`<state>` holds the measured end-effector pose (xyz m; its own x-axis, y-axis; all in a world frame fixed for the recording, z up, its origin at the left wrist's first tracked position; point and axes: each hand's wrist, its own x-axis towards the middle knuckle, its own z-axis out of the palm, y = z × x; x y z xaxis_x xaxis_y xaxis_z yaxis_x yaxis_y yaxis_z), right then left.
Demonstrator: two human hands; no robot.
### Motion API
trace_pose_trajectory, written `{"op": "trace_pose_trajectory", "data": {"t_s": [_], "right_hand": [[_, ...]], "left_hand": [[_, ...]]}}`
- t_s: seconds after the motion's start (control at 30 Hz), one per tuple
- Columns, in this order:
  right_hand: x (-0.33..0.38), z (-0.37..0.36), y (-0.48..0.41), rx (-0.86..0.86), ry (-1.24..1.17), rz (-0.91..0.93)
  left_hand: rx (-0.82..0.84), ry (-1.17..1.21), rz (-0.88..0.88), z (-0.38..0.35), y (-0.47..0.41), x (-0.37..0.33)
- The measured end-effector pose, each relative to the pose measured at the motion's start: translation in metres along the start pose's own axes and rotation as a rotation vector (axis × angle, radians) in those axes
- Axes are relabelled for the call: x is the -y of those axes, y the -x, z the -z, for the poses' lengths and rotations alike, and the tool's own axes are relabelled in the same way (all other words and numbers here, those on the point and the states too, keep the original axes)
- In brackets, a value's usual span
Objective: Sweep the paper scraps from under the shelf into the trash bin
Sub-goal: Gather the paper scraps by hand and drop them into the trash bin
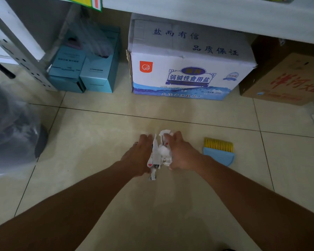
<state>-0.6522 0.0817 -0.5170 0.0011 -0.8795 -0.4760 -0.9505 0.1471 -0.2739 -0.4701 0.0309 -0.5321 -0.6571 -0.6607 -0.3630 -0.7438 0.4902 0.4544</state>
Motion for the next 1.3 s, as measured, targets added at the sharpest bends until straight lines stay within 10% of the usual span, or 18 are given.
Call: {"op": "trace_pose_trajectory", "data": {"t_s": [0.37, 1.3], "right_hand": [[0.034, -0.025, 0.005, -0.229, -0.486, -0.103], [0.184, 0.131, 0.052, -0.356, -0.357, 0.185]], "left_hand": [[-0.09, 0.15, -0.008, -0.004, -0.004, -0.014], [-0.367, 0.169, 0.102, 0.186, 0.114, -0.008]]}}
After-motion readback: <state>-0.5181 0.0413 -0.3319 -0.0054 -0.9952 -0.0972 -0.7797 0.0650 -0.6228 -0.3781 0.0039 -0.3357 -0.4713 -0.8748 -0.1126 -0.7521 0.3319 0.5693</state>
